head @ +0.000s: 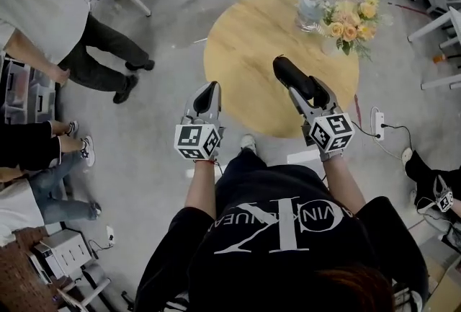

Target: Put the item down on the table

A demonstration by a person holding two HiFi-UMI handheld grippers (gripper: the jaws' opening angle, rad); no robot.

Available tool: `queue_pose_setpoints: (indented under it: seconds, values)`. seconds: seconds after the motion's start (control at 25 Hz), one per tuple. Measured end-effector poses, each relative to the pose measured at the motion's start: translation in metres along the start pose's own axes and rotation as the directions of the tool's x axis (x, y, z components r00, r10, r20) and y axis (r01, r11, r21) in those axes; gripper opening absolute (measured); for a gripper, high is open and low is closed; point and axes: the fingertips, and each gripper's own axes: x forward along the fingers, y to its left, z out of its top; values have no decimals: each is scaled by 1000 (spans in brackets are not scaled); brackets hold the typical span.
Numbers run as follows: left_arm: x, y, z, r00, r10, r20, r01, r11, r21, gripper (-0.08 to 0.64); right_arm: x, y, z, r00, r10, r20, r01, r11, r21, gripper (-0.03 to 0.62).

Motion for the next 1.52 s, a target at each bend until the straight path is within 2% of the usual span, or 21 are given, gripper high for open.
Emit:
queue_pose_setpoints:
  seconds: [0.28, 0.48, 0.68, 0.92, 1.16, 1.32, 1.52]
  values:
    - [18, 22, 2, 997, -72, -12, 72, 997, 7, 12, 24, 6, -4, 998, -60, -3, 60, 998, 36, 282]
    - [24, 33, -7, 995, -91, -33, 91, 996, -14, 12, 38, 17, -13, 998, -62, -19, 63, 997, 51, 282]
    - [36, 29, -11, 993, -105, -50, 104, 994, -18, 12, 46, 10, -25, 996, -59, -64, 63, 996, 62, 282]
    - [41, 24, -12, 994, -82, -74, 79, 996, -36, 12, 65, -5, -40, 988, -48, -149, 60, 995, 74, 282]
    - [37, 29, -11, 997, -39, -71, 33, 996, -87, 12, 85, 6, -58, 970, 11, -242, -3, 999, 34, 282]
    - [33, 30, -24, 996, -17, -84, 8, 994, -111, 11, 92, 14, -82, 944, 49, -326, -48, 999, 13, 282]
    - [31, 31, -38, 995, 9, -104, -23, 990, -139, 12, 101, 16, -98, 922, 90, -377, -92, 996, 11, 282]
